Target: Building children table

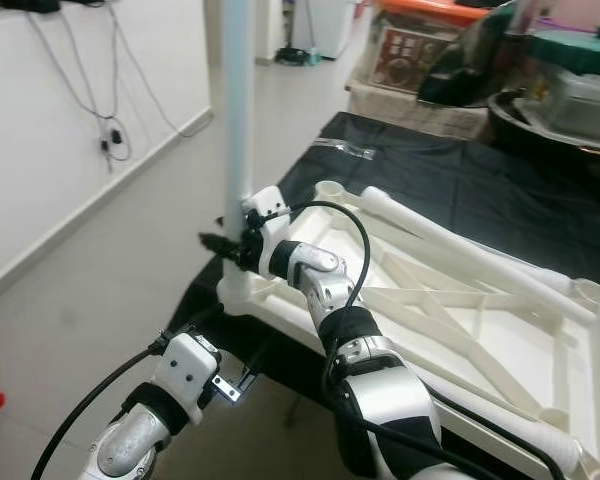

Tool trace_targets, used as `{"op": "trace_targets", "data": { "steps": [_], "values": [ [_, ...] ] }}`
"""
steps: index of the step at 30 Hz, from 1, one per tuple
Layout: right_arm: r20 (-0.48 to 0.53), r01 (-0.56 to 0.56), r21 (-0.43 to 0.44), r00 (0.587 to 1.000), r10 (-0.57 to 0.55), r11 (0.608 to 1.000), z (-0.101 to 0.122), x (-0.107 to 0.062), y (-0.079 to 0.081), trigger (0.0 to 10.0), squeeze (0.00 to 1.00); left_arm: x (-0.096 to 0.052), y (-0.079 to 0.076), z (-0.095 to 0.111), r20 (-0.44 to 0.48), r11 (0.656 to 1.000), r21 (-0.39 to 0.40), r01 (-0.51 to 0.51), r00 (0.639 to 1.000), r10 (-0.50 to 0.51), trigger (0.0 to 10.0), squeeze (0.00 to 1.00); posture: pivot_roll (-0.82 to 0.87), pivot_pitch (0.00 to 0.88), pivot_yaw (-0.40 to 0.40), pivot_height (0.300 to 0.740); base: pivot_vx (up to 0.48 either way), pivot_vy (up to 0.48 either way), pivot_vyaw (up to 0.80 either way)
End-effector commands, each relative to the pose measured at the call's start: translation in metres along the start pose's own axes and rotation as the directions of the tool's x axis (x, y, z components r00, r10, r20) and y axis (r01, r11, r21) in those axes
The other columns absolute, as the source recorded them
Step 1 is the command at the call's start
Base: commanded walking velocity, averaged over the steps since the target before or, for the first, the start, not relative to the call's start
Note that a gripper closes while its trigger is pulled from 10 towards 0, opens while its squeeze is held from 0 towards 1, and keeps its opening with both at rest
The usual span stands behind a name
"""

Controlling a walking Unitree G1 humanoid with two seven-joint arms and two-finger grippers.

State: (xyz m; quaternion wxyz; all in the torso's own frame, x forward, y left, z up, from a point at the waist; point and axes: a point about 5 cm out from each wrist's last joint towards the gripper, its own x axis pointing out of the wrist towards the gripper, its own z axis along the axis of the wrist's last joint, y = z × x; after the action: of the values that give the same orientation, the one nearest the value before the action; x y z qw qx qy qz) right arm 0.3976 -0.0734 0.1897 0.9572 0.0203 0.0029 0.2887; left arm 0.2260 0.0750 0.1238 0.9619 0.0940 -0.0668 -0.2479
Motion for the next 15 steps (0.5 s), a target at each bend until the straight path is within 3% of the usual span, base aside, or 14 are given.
{"op": "trace_targets", "data": {
  "steps": [1,2,3,5,6,7,9,10,11,12,13,14,15],
  "values": [
    [-0.051,0.213,0.022,0.976,-0.212,0.977,-0.008,-0.009,-0.025,0.0,0.0,-0.001,-0.002,0.0,-0.004,1.0,-0.001,0.006,1.0,-0.006,10.0,0.0,0.09,0.061,-0.095,0.74,0.0,0.0,0.0],
    [-0.051,0.213,0.022,0.976,-0.212,0.977,-0.008,-0.009,-0.025,0.0,0.0,-0.001,-0.002,0.0,-0.004,1.0,-0.001,0.006,1.0,-0.006,10.0,0.0,0.09,0.061,-0.095,0.74,0.0,0.0,0.0],
    [-0.051,0.326,0.039,0.945,-0.324,0.945,-0.01,-0.013,-0.034,0.0,0.0,-0.001,-0.002,0.0,-0.005,1.0,-0.001,0.007,1.0,-0.007,10.0,0.0,0.09,0.055,-0.094,0.74,0.0,0.0,0.0],
    [-0.051,0.326,0.039,0.945,-0.324,0.945,-0.01,-0.013,-0.034,0.0,0.0,-0.001,-0.002,0.0,-0.005,1.0,-0.001,0.007,1.0,-0.007,10.0,0.0,0.09,0.055,-0.094,0.74,0.0,0.0,0.0],
    [-0.043,0.471,0.036,0.882,-0.469,0.882,-0.011,-0.021,-0.045,0.0,0.0,-0.001,-0.002,-0.001,-0.005,1.0,-0.001,0.007,1.0,-0.007,10.0,0.0,0.09,0.054,-0.095,0.74,0.0,0.0,0.0],
    [-0.036,0.629,0.074,0.777,-0.628,0.774,-0.012,-0.03,-0.057,0.0,0.0,-0.001,-0.002,-0.001,-0.006,1.0,-0.001,0.007,1.0,-0.007,10.0,0.0,0.09,0.052,-0.094,0.74,0.0,0.0,0.0],
    [-0.036,0.629,0.074,0.777,-0.628,0.774,-0.012,-0.03,-0.057,0.0,0.0,-0.001,-0.002,-0.001,-0.006,1.0,-0.001,0.007,1.0,-0.007,10.0,0.0,0.09,0.052,-0.094,0.74,0.0,0.0,0.0],
    [-0.04,0.745,0.122,0.663,-0.747,0.655,-0.014,-0.04,-0.064,0.0,0.0,-0.002,-0.002,-0.001,-0.006,1.0,-0.001,0.008,1.0,-0.008,10.0,0.0,0.09,0.048,-0.095,0.74,0.0,0.0,0.0],
    [-0.04,0.745,0.122,0.663,-0.747,0.655,-0.014,-0.04,-0.064,0.0,0.0,-0.002,-0.002,-0.001,-0.006,1.0,-0.001,0.008,1.0,-0.008,10.0,0.0,0.09,0.048,-0.095,0.74,0.0,0.0,0.0],
    [-0.049,0.808,0.176,0.578,-0.814,0.563,-0.016,-0.045,-0.065,0.0,0.0,-0.002,-0.002,-0.002,-0.007,1.0,-0.001,0.008,1.0,-0.008,10.0,0.0,0.09,0.046,-0.097,0.74,0.0,0.0,0.0],
    [-0.049,0.808,0.176,0.578,-0.814,0.563,-0.016,-0.045,-0.065,0.0,0.0,-0.002,-0.002,-0.002,-0.007,1.0,-0.001,0.008,1.0,-0.008,10.0,0.0,0.09,0.046,-0.097,0.74,0.0,0.0,0.0],
    [-0.061,0.84,0.214,0.52,-0.852,0.498,-0.017,-0.048,-0.063,0.0,0.0,-0.002,-0.002,-0.002,-0.007,1.0,-0.001,0.009,1.0,-0.009,10.0,0.0,0.09,0.045,-0.099,0.74,0.0,0.0,0.0],
    [-0.084,0.854,0.246,0.49,-0.868,0.459,-0.02,-0.047,-0.057,0.0,0.0,-0.002,-0.002,-0.002,-0.007,1.0,-0.001,0.009,1.0,-0.009,10.0,0.0,0.09,0.042,-0.099,0.74,0.0,0.0,0.0]
  ]
}}
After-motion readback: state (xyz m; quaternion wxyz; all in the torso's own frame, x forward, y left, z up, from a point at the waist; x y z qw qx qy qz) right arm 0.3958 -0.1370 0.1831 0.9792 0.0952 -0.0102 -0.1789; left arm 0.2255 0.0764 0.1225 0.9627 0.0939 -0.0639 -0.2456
